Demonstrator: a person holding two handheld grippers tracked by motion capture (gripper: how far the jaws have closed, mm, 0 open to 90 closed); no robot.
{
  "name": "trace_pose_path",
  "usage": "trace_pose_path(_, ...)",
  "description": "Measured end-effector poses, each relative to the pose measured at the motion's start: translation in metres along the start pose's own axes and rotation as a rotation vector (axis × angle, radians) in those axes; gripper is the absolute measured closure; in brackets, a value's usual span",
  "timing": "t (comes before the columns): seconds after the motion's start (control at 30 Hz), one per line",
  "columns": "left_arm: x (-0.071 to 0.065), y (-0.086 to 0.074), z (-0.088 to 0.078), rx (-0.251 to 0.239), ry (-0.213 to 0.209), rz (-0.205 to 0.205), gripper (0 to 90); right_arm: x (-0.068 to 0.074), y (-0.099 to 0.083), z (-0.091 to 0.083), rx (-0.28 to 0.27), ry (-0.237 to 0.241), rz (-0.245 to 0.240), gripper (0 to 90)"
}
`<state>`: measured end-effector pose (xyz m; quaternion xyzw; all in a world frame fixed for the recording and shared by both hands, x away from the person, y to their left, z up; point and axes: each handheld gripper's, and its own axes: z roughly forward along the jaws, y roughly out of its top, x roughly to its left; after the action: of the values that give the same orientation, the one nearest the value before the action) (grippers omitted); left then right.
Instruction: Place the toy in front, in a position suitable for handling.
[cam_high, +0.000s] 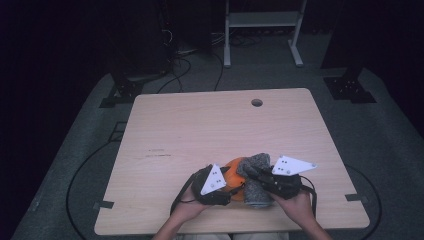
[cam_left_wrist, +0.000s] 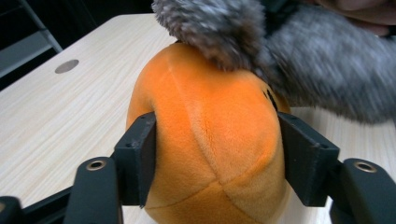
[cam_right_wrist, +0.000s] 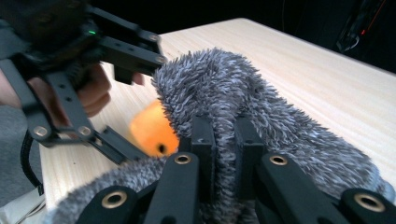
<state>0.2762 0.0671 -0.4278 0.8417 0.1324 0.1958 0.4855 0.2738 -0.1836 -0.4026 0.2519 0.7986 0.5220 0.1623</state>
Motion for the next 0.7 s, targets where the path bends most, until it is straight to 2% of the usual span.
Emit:
trace_pose_path(0.1, 0.004, -0.002, -0.002, 0.003, -0.02, -0.012, 35.8, -0.018, -0.008, -0.001, 0.021, -0.024, 0.083, 81.1)
trace_pose_path(0.13, 0.008, -0.004, -0.001, 0.002, -0.03, -0.044, 35.3, -0.023, -0.011, -0.002, 0.035, -0.038, 0.108, 81.1)
trace_pose_path(0.17, 0.008, -0.004, -0.001, 0.002, -0.03, -0.044, 33.4, -0.023, -0.011, -0.002, 0.035, -0.038, 0.108, 81.1)
trace_pose_path(0.2, 0.012, -0.002, 0.001, 0.0, -0.05, -0.129, 26.6, -0.026, -0.016, -0.002, 0.048, -0.053, 0.124, 81.2)
trace_pose_path(0.23, 0.014, -0.001, 0.003, -0.007, -0.055, -0.189, 20.8, -0.023, -0.016, -0.001, 0.047, -0.055, 0.124, 81.2)
trace_pose_path(0.27, 0.014, -0.001, 0.003, -0.007, -0.055, -0.189, 17.1, -0.019, -0.014, 0.0, 0.05, -0.054, 0.106, 81.2)
trace_pose_path(0.3, 0.016, 0.0, 0.004, -0.009, -0.061, -0.244, 17.1, -0.019, -0.014, 0.0, 0.05, -0.054, 0.106, 81.2)
trace_pose_path(0.33, 0.018, 0.0, 0.004, -0.009, -0.046, -0.27, 25.2, -0.005, -0.005, 0.001, 0.044, -0.043, 0.043, 81.2)
trace_pose_path(0.37, 0.015, 0.0, 0.002, -0.016, -0.032, -0.212, 29.1, 0.0, -0.001, 0.001, 0.032, -0.03, 0.025, 81.1)
trace_pose_path(0.4, 0.015, 0.0, 0.002, -0.016, -0.032, -0.212, 32.0, 0.006, 0.002, 0.001, 0.007, 0.001, 0.009, 81.1)
trace_pose_path(0.43, 0.01, 0.001, 0.002, -0.024, -0.022, -0.16, 32.0, 0.006, 0.002, 0.001, 0.007, 0.001, 0.009, 81.1)
trace_pose_path(0.47, -0.002, 0.005, 0.001, -0.024, 0.003, -0.034, 34.2, 0.017, 0.008, 0.002, -0.007, 0.009, -0.044, 81.1)
trace_pose_path(0.5, -0.005, 0.006, 0.0, -0.01, 0.018, 0.012, 35.2, 0.018, 0.008, 0.003, 0.001, 0.01, -0.043, 81.1)
trace_pose_path(0.53, -0.006, 0.005, 0.0, -0.01, 0.016, 0.025, 36.3, 0.016, 0.007, 0.004, 0.004, 0.012, -0.041, 81.1)
trace_pose_path(0.6, -0.003, 0.003, 0.0, -0.017, 0.003, 0.017, 38.1, 0.003, 0.001, 0.001, 0.001, 0.007, 0.005, 81.1)
trace_pose_path(0.63, -0.003, 0.003, 0.0, -0.017, 0.003, 0.017, 38.3, -0.003, -0.001, -0.002, 0.005, -0.021, 0.025, 81.1)
trace_pose_path(0.67, 0.001, 0.0, -0.001, -0.02, -0.012, -0.005, 38.1, -0.009, -0.004, -0.004, 0.011, -0.048, 0.035, 81.1)
trace_pose_path(0.7, 0.001, 0.0, -0.001, -0.02, -0.012, -0.005, 37.1, -0.013, -0.006, -0.006, 0.024, -0.068, 0.033, 81.1)
